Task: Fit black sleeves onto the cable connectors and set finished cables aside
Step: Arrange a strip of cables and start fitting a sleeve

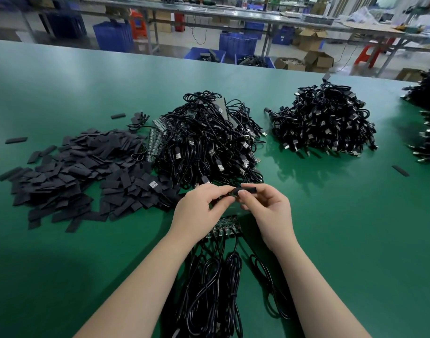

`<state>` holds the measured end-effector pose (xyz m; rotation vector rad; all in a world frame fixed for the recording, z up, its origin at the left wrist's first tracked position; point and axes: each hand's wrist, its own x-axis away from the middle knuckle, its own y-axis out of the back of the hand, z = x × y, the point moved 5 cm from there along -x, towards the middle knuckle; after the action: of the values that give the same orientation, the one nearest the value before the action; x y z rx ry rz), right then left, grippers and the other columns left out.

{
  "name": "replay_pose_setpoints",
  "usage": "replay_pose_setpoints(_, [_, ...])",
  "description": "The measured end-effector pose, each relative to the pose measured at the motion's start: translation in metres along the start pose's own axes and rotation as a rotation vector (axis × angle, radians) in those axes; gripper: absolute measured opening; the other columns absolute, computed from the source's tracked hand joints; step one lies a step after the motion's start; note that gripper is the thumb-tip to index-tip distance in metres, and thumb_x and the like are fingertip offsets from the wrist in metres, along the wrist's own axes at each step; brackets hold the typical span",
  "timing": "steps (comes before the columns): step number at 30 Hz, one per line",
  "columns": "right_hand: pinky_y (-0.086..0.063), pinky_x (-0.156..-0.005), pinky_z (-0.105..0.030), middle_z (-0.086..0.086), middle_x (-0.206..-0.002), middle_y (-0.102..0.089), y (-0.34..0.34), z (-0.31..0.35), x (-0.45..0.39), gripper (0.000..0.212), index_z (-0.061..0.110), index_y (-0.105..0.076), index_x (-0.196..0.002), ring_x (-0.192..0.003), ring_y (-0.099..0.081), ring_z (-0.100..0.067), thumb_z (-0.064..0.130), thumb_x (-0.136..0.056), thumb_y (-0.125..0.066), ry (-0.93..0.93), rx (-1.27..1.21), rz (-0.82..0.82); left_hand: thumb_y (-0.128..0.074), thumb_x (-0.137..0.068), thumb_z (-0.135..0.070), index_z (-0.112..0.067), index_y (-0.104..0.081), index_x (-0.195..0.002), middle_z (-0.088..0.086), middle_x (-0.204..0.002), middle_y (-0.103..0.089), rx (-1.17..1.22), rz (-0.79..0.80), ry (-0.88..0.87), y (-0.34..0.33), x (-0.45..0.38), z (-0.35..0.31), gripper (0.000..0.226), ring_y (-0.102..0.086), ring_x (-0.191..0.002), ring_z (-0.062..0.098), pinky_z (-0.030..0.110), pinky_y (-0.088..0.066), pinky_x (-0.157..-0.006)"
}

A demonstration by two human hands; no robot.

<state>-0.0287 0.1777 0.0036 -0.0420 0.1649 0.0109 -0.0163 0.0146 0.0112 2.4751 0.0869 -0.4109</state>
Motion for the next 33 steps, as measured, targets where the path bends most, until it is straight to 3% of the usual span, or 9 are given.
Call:
replay_pose_setpoints(5, [-0.057, -0.073, -0.024, -0.007, -0.085, -0.074, 0.001, 0.003, 0.002, 0.024, 0.034, -0.077, -0.086, -0.075, -0.067, -0.012, 0.010, -0.084, -0.076, 0.044, 0.027, -0.047, -0.064, -0.090, -0.040, -0.038, -0.070, -0.115, -0.032, -0.095, -0.060, 0.004, -0.014, 0.026, 0.000, 0.001, 0.001, 0.025, -0.053, -0.094, -0.017, 0.030, -0.055, -0.079])
replay_pose_setpoints(8, [-0.055, -0.072, -0.023, -0.005, -0.084, -0.075, 0.000, 0.002, 0.001, 0.023, 0.034, -0.077, -0.086, -0.076, -0.068, -0.013, 0.011, -0.085, -0.075, 0.011, 0.015, -0.015, -0.065, -0.090, -0.040, -0.037, -0.071, -0.114, -0.023, -0.100, -0.067, 0.017, -0.001, 0.017, 0.000, 0.001, 0.000, 0.025, -0.060, -0.098, -0.002, 0.033, -0.055, -0.083])
replay_pose_setpoints(10, [-0.054, -0.069, -0.021, -0.004, -0.082, -0.075, 0.000, 0.002, -0.001, 0.021, 0.032, -0.078, -0.086, -0.075, -0.068, -0.013, 0.012, -0.087, -0.074, -0.004, 0.003, 0.026, -0.068, -0.088, -0.038, -0.039, -0.071, -0.114, -0.021, -0.102, -0.069, 0.057, -0.014, 0.018, 0.001, 0.000, 0.001, 0.026, -0.062, -0.098, -0.001, 0.031, -0.055, -0.085])
replay_pose_setpoints(13, [-0.052, -0.067, -0.018, 0.001, -0.076, -0.073, -0.001, 0.002, -0.001, 0.013, 0.031, -0.078, -0.086, -0.070, -0.065, -0.008, 0.018, -0.085, -0.075, -0.018, -0.013, 0.074, -0.075, -0.083, -0.036, -0.047, -0.066, -0.113, -0.027, -0.100, -0.068, 0.143, -0.027, 0.046, 0.002, 0.000, 0.003, 0.033, -0.062, -0.099, -0.008, 0.020, -0.052, -0.089])
replay_pose_setpoints(16, [-0.051, -0.066, -0.018, 0.006, -0.071, -0.070, -0.003, 0.002, -0.001, 0.005, 0.031, -0.077, -0.084, -0.067, -0.061, -0.005, 0.030, -0.079, -0.075, -0.024, 0.014, 0.124, -0.076, -0.080, -0.035, -0.053, -0.063, -0.113, -0.027, -0.098, -0.070, 0.187, 0.005, 0.025, 0.001, 0.001, 0.001, 0.040, -0.063, -0.097, -0.009, 0.017, -0.051, -0.088])
replay_pose_setpoints(21, [-0.052, -0.067, -0.018, 0.005, -0.072, -0.071, 0.000, -0.003, -0.002, 0.010, 0.027, -0.078, -0.081, -0.068, -0.064, -0.006, 0.035, -0.075, -0.077, -0.075, -0.083, 0.097, -0.075, -0.079, -0.042, -0.060, -0.055, -0.119, -0.040, -0.098, -0.064, 0.184, 0.030, 0.022, 0.000, 0.002, -0.002, 0.049, -0.056, -0.104, -0.018, -0.004, -0.032, -0.086])
replay_pose_setpoints(23, [-0.052, -0.069, -0.017, 0.004, -0.073, -0.072, 0.002, -0.006, -0.003, 0.006, 0.025, -0.079, -0.081, -0.070, -0.065, -0.006, 0.030, -0.076, -0.077, -0.093, -0.139, 0.058, -0.070, -0.084, -0.036, -0.051, -0.057, -0.121, -0.037, -0.105, -0.065, 0.183, 0.036, -0.020, -0.002, 0.002, -0.005, 0.042, -0.057, -0.107, -0.016, -0.002, -0.035, -0.089])
replay_pose_setpoints(26, [-0.052, -0.070, -0.018, 0.003, -0.075, -0.073, 0.003, -0.007, -0.003, 0.015, 0.025, -0.079, -0.083, -0.072, -0.066, -0.008, 0.036, -0.073, -0.079, -0.096, -0.154, 0.033, -0.065, -0.087, -0.029, -0.036, -0.063, -0.123, -0.029, -0.110, -0.067, 0.202, 0.025, -0.053, -0.003, 0.003, -0.007, 0.036, -0.059, -0.109, -0.011, 0.008, -0.043, -0.093])
replay_pose_setpoints(33, [-0.052, -0.069, -0.016, 0.003, -0.077, -0.074, 0.001, -0.007, -0.003, 0.017, 0.027, -0.079, -0.086, -0.072, -0.067, -0.006, 0.037, -0.072, -0.079, -0.081, -0.131, 0.024, -0.079, -0.079, -0.033, -0.033, -0.076, -0.099, -0.025, -0.090, -0.069, 0.078, -0.152, -0.016, 0.007, 0.004, -0.003, 0.021, -0.062, -0.092, -0.007, 0.012, -0.049, -0.082])
